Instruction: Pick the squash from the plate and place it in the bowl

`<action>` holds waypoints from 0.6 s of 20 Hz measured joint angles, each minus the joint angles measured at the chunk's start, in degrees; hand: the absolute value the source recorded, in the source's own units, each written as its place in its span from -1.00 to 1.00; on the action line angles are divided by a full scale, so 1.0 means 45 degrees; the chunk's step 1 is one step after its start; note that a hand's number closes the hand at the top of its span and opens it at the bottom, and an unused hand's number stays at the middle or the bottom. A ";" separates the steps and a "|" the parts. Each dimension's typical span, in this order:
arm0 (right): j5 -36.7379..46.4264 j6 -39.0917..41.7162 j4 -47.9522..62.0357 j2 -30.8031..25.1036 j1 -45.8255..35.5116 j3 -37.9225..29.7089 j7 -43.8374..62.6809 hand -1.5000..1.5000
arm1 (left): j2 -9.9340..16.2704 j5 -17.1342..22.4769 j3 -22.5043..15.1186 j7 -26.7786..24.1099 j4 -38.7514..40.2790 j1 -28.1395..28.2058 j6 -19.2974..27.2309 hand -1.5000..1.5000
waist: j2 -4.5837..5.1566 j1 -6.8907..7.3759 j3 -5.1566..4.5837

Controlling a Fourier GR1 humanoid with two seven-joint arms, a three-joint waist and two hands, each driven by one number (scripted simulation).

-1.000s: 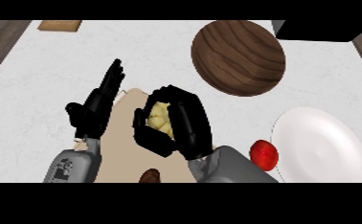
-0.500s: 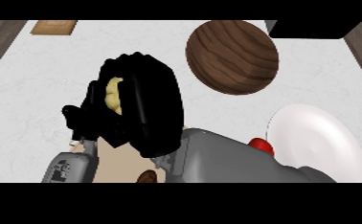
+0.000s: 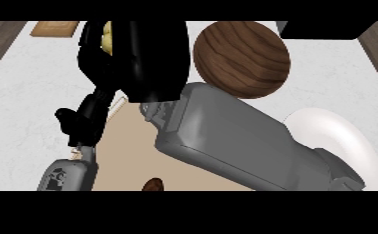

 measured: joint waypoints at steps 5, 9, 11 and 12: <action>-0.0275 0.0373 0.1652 -0.0092 -0.0862 -0.1272 -0.0422 1.00 | -0.0136 -0.0156 -0.0076 -0.0146 0.0116 -0.0102 0.0073 0.00 | 0.0030 0.0002 -0.0001; -0.0069 0.1002 0.2662 -0.0793 -0.0653 -0.1500 -0.0806 1.00 | -0.0077 -0.0135 -0.0034 -0.0186 0.0044 -0.0017 -0.0011 0.00 | 0.0035 -0.0043 0.0001; 0.0169 0.1448 0.3086 -0.1157 -0.0636 -0.1461 -0.0909 1.00 | -0.0080 -0.0119 -0.0083 -0.0054 -0.0146 0.0065 -0.0045 0.00 | 0.0027 -0.0049 0.0004; 0.0259 0.1525 0.3436 -0.1280 -0.0544 -0.1468 -0.1124 1.00 | -0.0063 -0.0103 -0.0062 0.0035 -0.0256 0.0074 -0.0044 0.00 | 0.0032 -0.0028 0.0004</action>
